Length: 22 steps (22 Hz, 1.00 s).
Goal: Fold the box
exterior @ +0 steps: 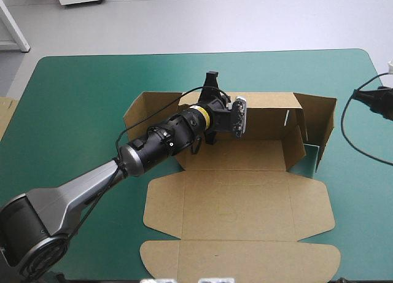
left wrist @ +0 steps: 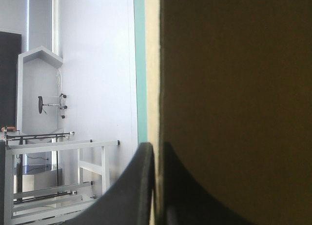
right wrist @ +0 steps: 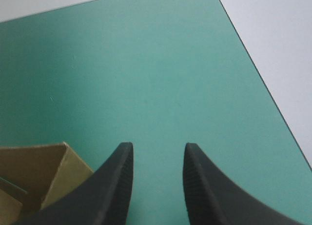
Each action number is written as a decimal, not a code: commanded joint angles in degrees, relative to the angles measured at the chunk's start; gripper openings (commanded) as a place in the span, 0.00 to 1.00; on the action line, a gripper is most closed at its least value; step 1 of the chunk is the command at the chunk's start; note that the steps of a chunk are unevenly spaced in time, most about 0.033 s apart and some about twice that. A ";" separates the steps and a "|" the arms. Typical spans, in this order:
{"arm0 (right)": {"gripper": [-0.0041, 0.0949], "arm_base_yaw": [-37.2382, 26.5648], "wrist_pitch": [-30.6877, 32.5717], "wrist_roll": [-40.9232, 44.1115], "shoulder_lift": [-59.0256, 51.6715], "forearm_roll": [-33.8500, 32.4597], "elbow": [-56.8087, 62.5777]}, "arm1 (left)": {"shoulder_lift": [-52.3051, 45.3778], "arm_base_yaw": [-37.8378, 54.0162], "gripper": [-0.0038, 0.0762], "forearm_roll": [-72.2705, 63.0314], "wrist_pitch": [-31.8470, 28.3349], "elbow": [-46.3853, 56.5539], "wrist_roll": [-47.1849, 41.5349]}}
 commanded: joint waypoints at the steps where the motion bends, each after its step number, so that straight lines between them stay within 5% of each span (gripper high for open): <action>1: 0.29 -6.75 2.77 -11.55 3.53 17.12 -6.50 | -2.44 -0.24 0.04 -1.16 -1.82 -1.01 -1.20; 11: 0.28 -8.42 9.52 -21.80 17.30 35.68 -6.89 | -2.30 -0.24 0.04 -1.32 -11.21 4.41 -4.08; 14: 0.21 -8.37 10.55 -25.27 19.48 40.76 -6.89 | -2.30 -0.24 0.04 -1.42 -11.32 4.59 -4.22; 18: 0.09 -7.84 13.30 -26.40 20.97 40.91 -7.54 | -2.30 -0.24 0.04 -1.31 -11.32 4.59 -4.22; 22: 0.09 -6.85 16.43 -26.40 21.29 38.21 -7.54 | -2.30 -0.24 0.04 -0.89 -11.20 4.59 -3.31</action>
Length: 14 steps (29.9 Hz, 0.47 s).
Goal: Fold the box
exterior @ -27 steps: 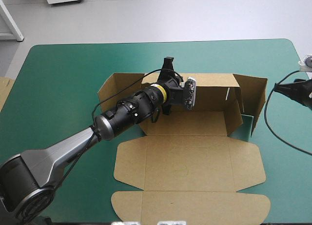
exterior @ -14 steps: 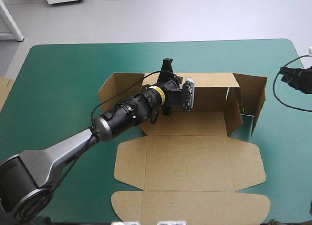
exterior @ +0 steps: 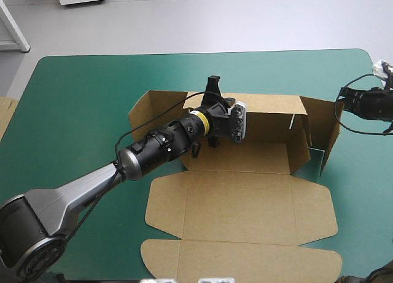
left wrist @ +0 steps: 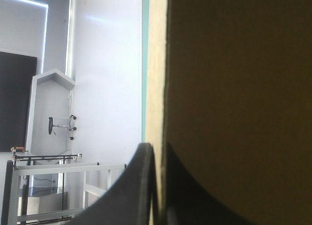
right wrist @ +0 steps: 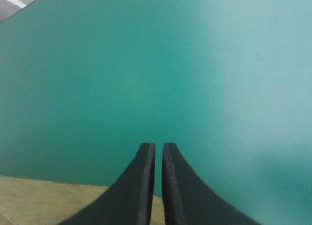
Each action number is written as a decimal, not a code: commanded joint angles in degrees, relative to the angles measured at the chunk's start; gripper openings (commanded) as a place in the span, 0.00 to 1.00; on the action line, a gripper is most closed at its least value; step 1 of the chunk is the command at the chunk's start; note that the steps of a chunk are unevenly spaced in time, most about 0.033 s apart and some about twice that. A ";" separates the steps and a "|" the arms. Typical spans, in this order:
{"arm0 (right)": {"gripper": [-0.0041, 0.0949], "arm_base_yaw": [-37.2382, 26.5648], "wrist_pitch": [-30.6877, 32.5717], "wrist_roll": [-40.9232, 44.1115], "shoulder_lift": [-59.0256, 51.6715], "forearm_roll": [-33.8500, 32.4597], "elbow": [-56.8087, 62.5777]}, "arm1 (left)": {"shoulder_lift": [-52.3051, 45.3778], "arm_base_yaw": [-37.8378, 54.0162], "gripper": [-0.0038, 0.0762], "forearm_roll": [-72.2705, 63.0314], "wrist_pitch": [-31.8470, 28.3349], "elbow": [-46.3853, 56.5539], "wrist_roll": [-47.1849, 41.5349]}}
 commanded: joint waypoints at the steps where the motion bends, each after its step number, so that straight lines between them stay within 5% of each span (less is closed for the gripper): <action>1: 0.09 0.55 2.28 -0.88 -2.25 0.33 -1.97 | -1.70 -0.83 0.04 -1.96 -1.36 -0.58 -1.21; 14: 0.09 0.62 10.26 -1.65 -5.32 -1.63 -1.52 | -1.37 -0.83 0.04 1.73 -0.07 -0.49 -1.66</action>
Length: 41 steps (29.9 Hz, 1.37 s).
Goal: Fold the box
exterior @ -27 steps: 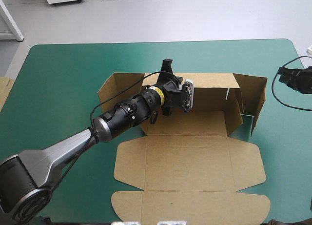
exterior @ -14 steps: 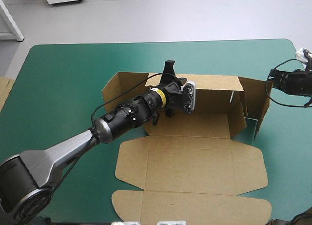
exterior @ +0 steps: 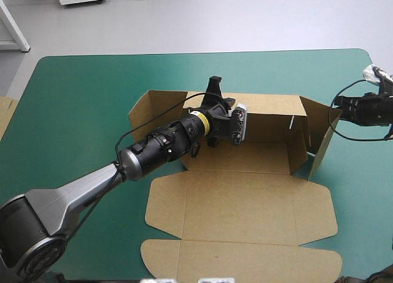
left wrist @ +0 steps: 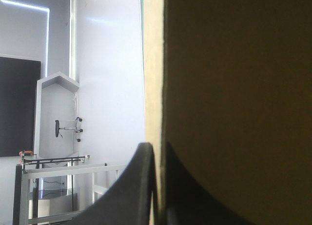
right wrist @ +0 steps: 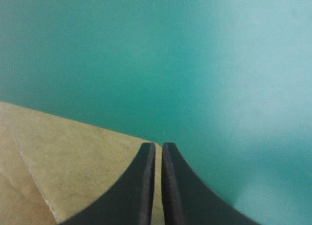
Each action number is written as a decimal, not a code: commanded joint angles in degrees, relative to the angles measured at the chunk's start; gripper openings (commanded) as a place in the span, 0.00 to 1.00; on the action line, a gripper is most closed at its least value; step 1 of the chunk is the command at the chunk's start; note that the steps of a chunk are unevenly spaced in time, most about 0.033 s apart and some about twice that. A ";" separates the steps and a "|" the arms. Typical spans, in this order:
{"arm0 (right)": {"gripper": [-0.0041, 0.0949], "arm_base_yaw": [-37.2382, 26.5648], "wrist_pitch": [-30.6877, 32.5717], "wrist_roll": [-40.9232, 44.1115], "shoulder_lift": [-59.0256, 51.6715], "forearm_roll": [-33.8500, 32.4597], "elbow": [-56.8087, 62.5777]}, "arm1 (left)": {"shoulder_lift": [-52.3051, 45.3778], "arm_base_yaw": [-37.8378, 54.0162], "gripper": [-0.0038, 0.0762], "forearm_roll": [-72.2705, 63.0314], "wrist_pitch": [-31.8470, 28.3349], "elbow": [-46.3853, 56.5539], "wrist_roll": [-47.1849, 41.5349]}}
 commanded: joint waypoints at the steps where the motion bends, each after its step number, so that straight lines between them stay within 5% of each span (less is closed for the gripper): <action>1: 0.09 -0.04 2.54 -1.74 -3.13 2.44 -1.39 | -1.35 -0.78 0.04 -0.89 0.03 -0.66 -1.59; 15: 0.10 -0.04 2.19 -11.18 -7.35 7.88 7.67 | 0.37 -0.78 0.04 -0.25 0.40 -0.66 -1.59; 24: 0.19 -0.04 1.54 -17.62 -9.29 11.34 11.91 | 0.37 -0.78 0.04 -0.51 0.40 -0.66 -1.59; 34: 0.20 0.24 8.25 -28.46 -11.54 14.30 12.78 | 0.37 -0.78 0.04 -1.14 0.50 -0.66 -1.59; 41: 0.43 7.00 8.25 -29.35 -11.54 6.60 12.78 | 0.37 -0.78 0.04 -1.14 0.50 -0.66 -1.86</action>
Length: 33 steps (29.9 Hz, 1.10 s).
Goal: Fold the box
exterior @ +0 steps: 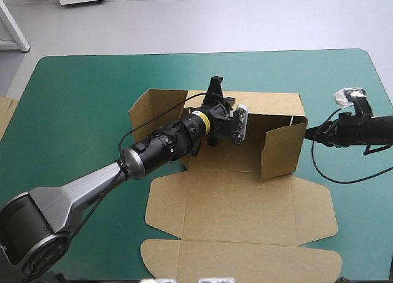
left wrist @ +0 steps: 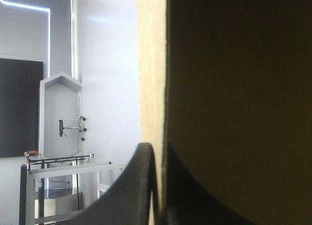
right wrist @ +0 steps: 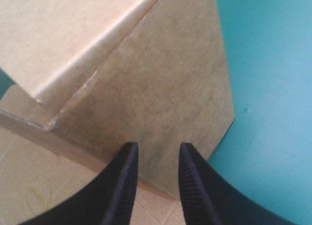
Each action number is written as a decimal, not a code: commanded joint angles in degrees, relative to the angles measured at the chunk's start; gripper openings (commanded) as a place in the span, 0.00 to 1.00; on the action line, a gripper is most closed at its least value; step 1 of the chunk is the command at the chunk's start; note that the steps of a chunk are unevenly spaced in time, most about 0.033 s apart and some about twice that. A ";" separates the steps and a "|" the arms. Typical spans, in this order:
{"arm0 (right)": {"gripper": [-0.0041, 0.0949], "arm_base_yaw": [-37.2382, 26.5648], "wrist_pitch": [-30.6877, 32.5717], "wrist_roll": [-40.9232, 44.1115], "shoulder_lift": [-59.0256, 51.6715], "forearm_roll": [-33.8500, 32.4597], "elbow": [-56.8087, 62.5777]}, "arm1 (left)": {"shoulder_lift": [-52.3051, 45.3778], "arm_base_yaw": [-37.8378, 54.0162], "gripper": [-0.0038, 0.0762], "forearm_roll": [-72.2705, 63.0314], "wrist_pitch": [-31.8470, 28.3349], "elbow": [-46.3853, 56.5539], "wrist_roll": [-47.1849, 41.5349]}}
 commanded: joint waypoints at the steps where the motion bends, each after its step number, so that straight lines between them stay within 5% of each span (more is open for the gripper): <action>1: 0.47 3.51 3.46 -1.44 -2.10 -0.45 -1.21 | -0.83 -0.78 0.04 -2.99 0.48 -0.42 -1.49; 5: 0.56 5.96 1.51 -1.43 -2.10 -1.17 -1.21 | -0.83 -0.78 0.04 -2.99 0.59 -0.42 -2.34; 33: 0.56 7.01 -3.67 2.48 -5.92 -3.29 -1.21 | -0.83 -0.78 0.04 -2.38 -1.30 -0.42 -2.96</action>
